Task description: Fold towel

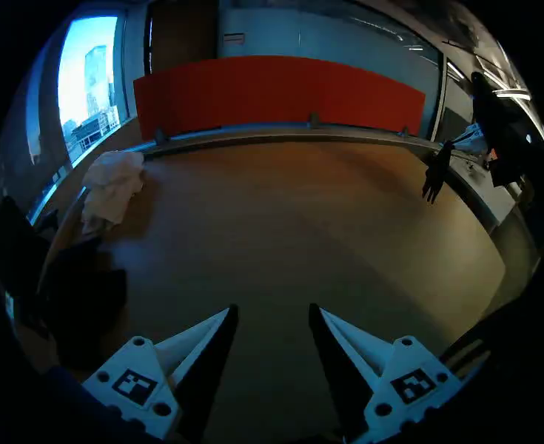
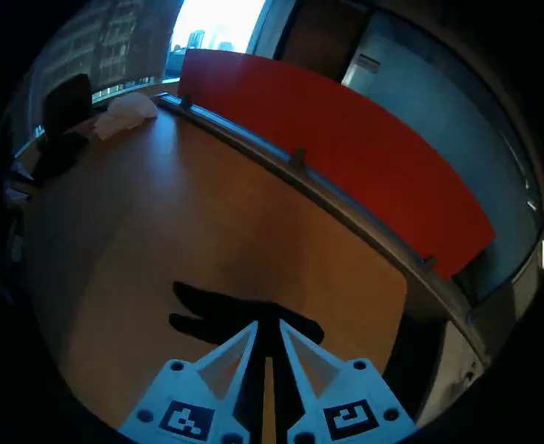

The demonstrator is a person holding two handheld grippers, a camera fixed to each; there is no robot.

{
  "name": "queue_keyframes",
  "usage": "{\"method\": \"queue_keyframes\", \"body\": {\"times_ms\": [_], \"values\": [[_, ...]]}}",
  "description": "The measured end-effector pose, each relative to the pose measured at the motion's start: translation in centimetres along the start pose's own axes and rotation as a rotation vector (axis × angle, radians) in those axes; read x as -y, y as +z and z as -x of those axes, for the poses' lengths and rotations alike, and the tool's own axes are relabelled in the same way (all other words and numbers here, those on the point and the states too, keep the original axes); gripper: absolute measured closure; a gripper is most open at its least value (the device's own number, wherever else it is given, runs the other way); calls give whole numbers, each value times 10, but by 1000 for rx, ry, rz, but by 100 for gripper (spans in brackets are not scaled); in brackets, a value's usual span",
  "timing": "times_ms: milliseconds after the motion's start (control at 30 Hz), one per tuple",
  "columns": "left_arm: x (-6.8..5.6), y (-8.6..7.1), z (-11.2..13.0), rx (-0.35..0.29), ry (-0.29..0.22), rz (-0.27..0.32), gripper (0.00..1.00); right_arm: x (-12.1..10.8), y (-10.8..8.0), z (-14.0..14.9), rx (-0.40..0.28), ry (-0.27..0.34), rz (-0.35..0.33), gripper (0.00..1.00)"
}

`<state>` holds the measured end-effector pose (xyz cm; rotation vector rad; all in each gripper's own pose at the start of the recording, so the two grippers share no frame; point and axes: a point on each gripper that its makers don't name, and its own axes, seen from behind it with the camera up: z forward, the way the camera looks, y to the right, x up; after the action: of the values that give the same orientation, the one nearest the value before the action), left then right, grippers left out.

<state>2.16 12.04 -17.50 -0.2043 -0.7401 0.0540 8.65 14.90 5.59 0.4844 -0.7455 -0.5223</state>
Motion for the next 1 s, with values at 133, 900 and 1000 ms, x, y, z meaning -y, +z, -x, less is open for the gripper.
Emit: {"method": "queue_keyframes", "body": {"times_ms": [133,900,1000], "values": [[-3,0,-1,2,0,-4,30,-8,2,7,6,13,3,95],[-19,5,-3,8,10,5,30,5,3,61,53,59,-26,95],[-20,4,-3,9,13,7,30,6,-2,77,71,67,-27,95]]}}
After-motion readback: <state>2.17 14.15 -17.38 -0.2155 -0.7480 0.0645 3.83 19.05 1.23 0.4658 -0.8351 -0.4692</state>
